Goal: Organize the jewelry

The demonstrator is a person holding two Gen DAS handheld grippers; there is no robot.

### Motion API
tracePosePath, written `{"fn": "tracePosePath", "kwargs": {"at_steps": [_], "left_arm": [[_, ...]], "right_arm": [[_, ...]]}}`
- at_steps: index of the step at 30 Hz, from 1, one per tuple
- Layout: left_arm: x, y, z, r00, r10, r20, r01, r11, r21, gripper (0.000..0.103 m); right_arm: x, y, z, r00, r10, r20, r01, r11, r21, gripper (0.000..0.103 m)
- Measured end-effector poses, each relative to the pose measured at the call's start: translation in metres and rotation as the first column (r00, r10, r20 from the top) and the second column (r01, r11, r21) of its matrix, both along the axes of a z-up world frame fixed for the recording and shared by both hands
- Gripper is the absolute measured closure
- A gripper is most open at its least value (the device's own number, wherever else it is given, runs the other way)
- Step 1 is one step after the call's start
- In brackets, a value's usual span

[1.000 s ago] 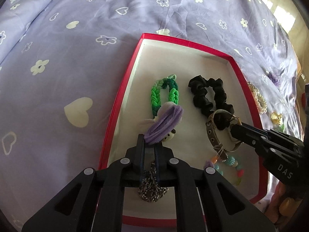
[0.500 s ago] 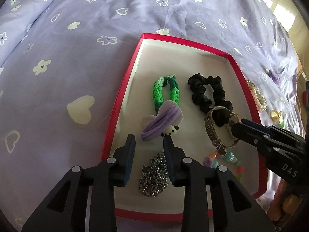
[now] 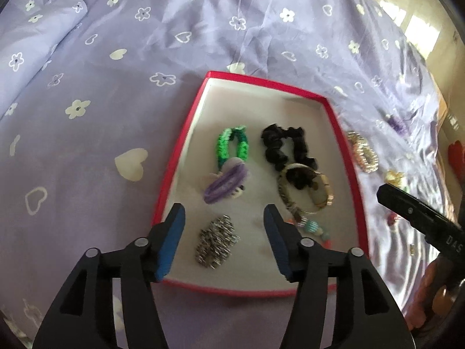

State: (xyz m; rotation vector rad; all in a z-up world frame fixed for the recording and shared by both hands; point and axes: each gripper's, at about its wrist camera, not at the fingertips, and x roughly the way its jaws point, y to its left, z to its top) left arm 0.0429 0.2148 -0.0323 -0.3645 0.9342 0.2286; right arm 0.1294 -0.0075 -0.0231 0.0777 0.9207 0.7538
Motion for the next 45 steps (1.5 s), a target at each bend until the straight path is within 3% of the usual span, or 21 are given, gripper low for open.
{"fn": "tracePosePath", "kwargs": {"at_steps": [10, 22, 32, 45], "left_arm": [[-0.012, -0.038, 0.016, 0.998, -0.049, 0.028, 0.050, 0.998, -0.032, 0.041], [-0.009, -0.093, 0.027, 0.987, -0.157, 0.035, 0.157, 0.987, -0.018, 0.039], [-0.005, -0.132, 0.027, 0.970, -0.240, 0.023, 0.240, 0.971, -0.009, 0.039], [0.025, -0.165, 0.023, 0.948, -0.318, 0.004, 0.318, 0.948, -0.006, 0.039]], "right_arm": [[-0.010, -0.086, 0.004, 0.989, -0.147, -0.011, 0.148, 0.988, 0.038, 0.056], [-0.019, -0.174, -0.006, 0.949, -0.314, -0.040, 0.316, 0.947, 0.051, 0.055], [-0.024, -0.204, -0.012, 0.928, -0.367, -0.056, 0.370, 0.927, 0.067, 0.055], [-0.001, -0.207, -0.020, 0.929, -0.365, -0.070, 0.369, 0.927, 0.064, 0.055]]}}
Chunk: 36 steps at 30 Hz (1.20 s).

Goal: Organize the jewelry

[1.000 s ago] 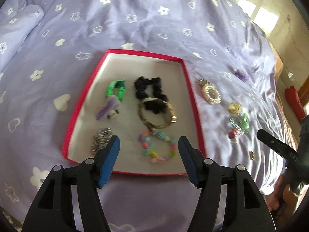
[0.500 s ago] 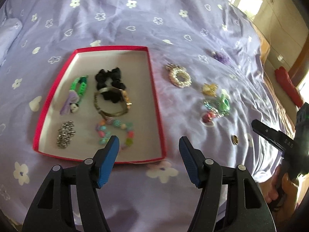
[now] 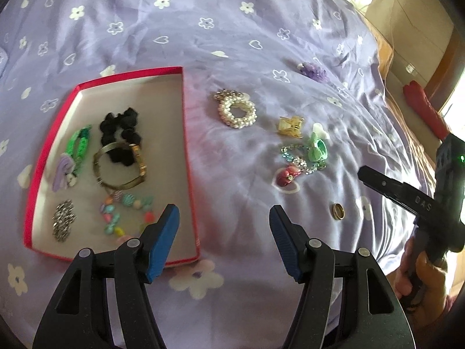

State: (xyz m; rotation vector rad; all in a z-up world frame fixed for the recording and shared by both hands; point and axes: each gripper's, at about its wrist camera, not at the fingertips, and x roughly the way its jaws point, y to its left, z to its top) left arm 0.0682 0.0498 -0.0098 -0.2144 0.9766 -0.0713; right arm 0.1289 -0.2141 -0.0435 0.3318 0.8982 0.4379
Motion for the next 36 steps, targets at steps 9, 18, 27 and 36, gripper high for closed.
{"fn": "tracePosePath", "kwargs": {"at_steps": [9, 18, 27, 36], "left_arm": [[0.038, -0.038, -0.009, 0.986, -0.166, -0.014, 0.166, 0.986, 0.027, 0.039], [0.069, -0.059, -0.030, 0.969, -0.243, -0.048, 0.244, 0.970, 0.014, 0.039], [0.088, -0.071, -0.043, 0.956, -0.289, -0.049, 0.291, 0.956, 0.030, 0.057], [0.083, -0.079, -0.041, 0.939, -0.344, -0.028, 0.344, 0.938, 0.032, 0.086]], "right_arm": [[0.033, 0.006, -0.009, 1.000, 0.011, -0.019, -0.011, 1.000, -0.015, 0.058], [0.059, 0.015, -0.020, 0.998, 0.034, -0.046, -0.036, 0.999, -0.031, 0.061], [0.079, 0.030, -0.033, 0.996, 0.058, -0.068, -0.062, 0.996, -0.066, 0.086], [0.071, 0.027, -0.032, 0.998, 0.047, -0.050, -0.049, 0.997, -0.056, 0.100]]}}
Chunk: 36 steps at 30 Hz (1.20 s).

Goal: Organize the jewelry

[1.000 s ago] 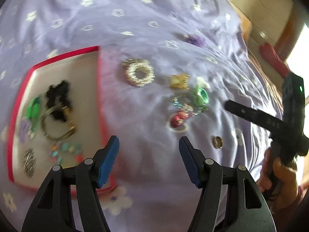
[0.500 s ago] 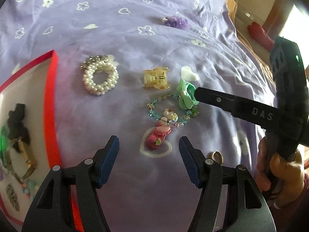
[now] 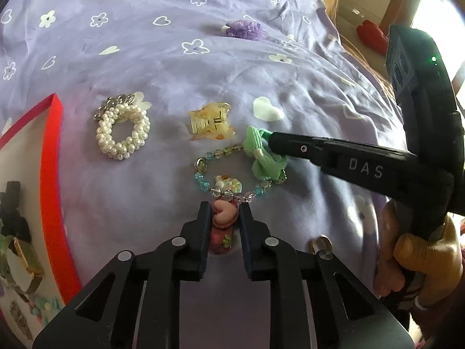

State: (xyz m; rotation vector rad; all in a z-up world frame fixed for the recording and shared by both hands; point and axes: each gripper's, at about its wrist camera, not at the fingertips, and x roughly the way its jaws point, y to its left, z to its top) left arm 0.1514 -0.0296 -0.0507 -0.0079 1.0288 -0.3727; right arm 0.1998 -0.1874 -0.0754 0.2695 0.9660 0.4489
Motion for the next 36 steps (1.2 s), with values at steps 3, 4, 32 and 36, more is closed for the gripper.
{"fn": "tracePosePath", "kwargs": {"at_steps": [3, 4, 32, 36], "left_arm": [[-0.010, 0.004, 0.004, 1.000, 0.003, 0.004, -0.003, 1.000, -0.008, 0.086], [-0.014, 0.005, 0.006, 1.000, 0.003, 0.005, -0.003, 1.000, -0.010, 0.086], [0.012, 0.009, -0.003, 0.996, 0.037, -0.084, -0.031, 0.997, 0.078, 0.067], [0.013, -0.003, -0.004, 0.998, -0.005, -0.064, 0.011, 0.996, 0.090, 0.097]], "right_arm": [[-0.006, -0.004, 0.006, 1.000, -0.008, 0.008, 0.007, 1.000, 0.014, 0.100], [-0.009, -0.005, 0.008, 1.000, -0.010, 0.013, 0.009, 1.000, 0.019, 0.100], [-0.055, -0.023, 0.038, 0.998, -0.027, 0.058, 0.021, 0.995, 0.100, 0.100], [-0.054, -0.029, 0.039, 0.998, -0.039, 0.056, 0.033, 0.993, 0.115, 0.100]]}}
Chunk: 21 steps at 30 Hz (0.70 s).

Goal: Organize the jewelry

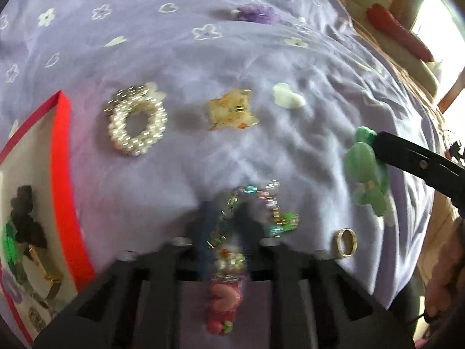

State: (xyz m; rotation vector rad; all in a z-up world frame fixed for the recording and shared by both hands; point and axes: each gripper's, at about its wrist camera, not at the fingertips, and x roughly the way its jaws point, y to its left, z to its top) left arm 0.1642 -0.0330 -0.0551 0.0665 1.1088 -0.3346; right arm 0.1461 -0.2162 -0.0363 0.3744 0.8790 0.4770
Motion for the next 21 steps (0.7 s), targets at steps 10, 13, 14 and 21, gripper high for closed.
{"fn": "tracePosePath", "kwargs": {"at_steps": [10, 13, 14, 21], "left_arm": [[-0.030, 0.027, 0.048, 0.988, 0.085, 0.127, -0.072, 0.992, -0.106, 0.097], [-0.043, 0.041, 0.066, 0.980, 0.114, 0.163, -0.092, 0.986, -0.136, 0.097], [-0.047, 0.045, 0.070, 0.978, 0.123, 0.171, -0.099, 0.985, -0.143, 0.097], [-0.076, 0.086, 0.091, 0.954, 0.215, 0.207, -0.174, 0.964, -0.201, 0.097]], "right_arm": [[-0.002, 0.010, 0.004, 1.000, 0.014, 0.007, -0.014, 1.000, 0.000, 0.100], [-0.005, 0.018, 0.008, 1.000, 0.028, 0.014, -0.028, 1.000, -0.001, 0.100], [-0.006, 0.021, 0.010, 0.999, 0.035, 0.017, -0.035, 0.999, -0.002, 0.100], [-0.013, 0.049, 0.019, 0.996, 0.088, 0.032, -0.087, 0.996, -0.006, 0.100]]}}
